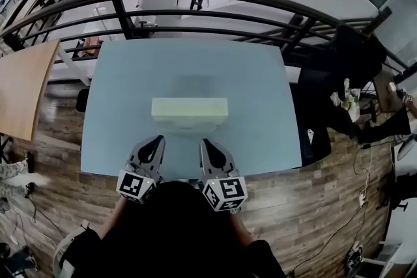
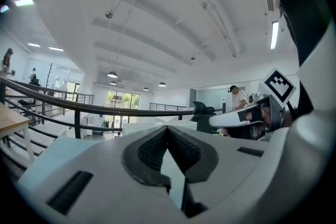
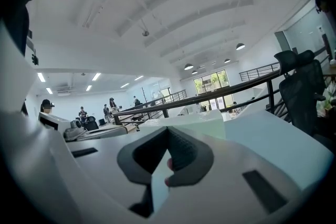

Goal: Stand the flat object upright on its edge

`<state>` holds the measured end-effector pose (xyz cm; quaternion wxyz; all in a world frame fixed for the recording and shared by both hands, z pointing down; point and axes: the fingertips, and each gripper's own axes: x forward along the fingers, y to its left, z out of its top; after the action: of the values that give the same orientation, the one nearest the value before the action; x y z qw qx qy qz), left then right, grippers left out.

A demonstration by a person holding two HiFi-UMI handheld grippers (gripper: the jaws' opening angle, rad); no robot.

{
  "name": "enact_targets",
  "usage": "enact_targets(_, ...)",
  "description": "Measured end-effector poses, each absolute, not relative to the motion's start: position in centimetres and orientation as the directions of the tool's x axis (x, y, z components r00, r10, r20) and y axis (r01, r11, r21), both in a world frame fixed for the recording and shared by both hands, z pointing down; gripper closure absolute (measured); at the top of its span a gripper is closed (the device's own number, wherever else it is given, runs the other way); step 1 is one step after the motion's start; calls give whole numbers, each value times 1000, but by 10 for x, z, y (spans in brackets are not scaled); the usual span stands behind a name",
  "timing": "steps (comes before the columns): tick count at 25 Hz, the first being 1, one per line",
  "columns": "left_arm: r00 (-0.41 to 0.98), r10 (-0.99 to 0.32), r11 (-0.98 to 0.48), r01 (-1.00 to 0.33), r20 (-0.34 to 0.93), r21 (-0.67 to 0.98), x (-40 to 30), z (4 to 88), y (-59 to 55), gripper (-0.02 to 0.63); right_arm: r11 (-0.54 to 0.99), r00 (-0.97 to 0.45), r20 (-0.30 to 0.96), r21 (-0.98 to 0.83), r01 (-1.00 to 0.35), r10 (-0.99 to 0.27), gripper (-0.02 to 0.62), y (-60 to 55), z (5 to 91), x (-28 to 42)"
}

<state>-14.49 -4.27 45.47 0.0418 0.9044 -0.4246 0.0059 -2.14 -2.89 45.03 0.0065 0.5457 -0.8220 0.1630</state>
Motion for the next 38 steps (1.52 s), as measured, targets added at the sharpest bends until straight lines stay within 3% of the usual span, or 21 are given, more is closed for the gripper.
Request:
enact_targets(20,604,-795,-593,-791,45,148,-159,456,-47,603,381,-418,166,-212,-900,-893,588,-27,439,-28)
enact_targets(38,594,-802,-586,-803,61,113,-158,454,-52,603,387,-424,183,-207,-899,-887,588,-31,443,-28)
